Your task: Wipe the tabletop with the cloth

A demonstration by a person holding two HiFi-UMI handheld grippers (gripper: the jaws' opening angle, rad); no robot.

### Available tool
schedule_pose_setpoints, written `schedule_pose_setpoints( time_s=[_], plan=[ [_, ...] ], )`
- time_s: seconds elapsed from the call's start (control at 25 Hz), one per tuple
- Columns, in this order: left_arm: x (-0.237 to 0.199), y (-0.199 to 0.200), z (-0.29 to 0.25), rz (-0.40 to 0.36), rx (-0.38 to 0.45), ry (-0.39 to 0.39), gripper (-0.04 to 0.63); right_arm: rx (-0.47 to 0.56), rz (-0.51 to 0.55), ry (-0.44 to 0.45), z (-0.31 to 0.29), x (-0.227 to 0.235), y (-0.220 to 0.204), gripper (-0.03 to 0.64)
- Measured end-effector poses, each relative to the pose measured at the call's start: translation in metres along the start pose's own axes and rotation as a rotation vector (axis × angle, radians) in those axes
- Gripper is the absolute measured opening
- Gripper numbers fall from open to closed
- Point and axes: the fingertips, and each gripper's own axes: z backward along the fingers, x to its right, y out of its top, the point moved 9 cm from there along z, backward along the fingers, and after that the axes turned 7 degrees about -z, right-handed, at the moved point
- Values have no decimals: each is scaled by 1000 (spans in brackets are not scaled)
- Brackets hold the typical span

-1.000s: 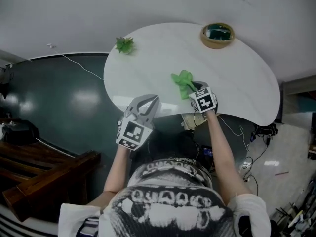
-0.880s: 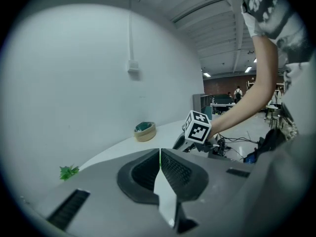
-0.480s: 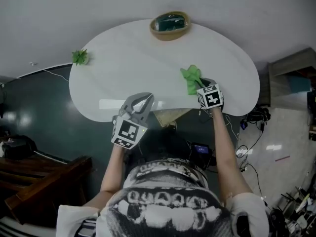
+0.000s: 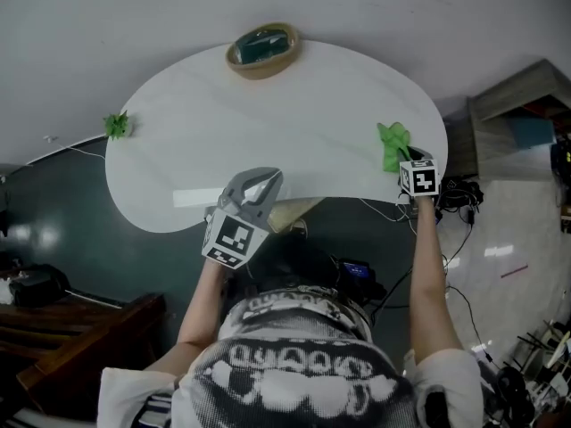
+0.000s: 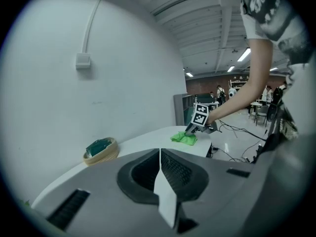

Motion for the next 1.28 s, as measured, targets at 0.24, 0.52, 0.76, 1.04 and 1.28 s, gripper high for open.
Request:
schedule_pose_setpoints(
  time_s=[0.24, 0.52, 0.76, 1.04, 1.28],
  plan=[
    [8, 15, -16, -25, 20, -25, 8, -28, -67, -93, 16, 64, -30, 81],
    [13, 11, -14, -19, -11, -24, 8, -30, -109, -123, 20, 80, -44, 81],
    [11, 2, 11, -7, -14, 8, 8, 17, -73, -113, 30, 51, -26, 81],
    [3, -31, 74, 43, -27, 92, 8, 81, 9, -23, 30, -36, 10, 81],
    [-5, -81, 155, 87, -71, 159, 8, 96, 104, 91, 25, -156, 33, 81]
  ],
)
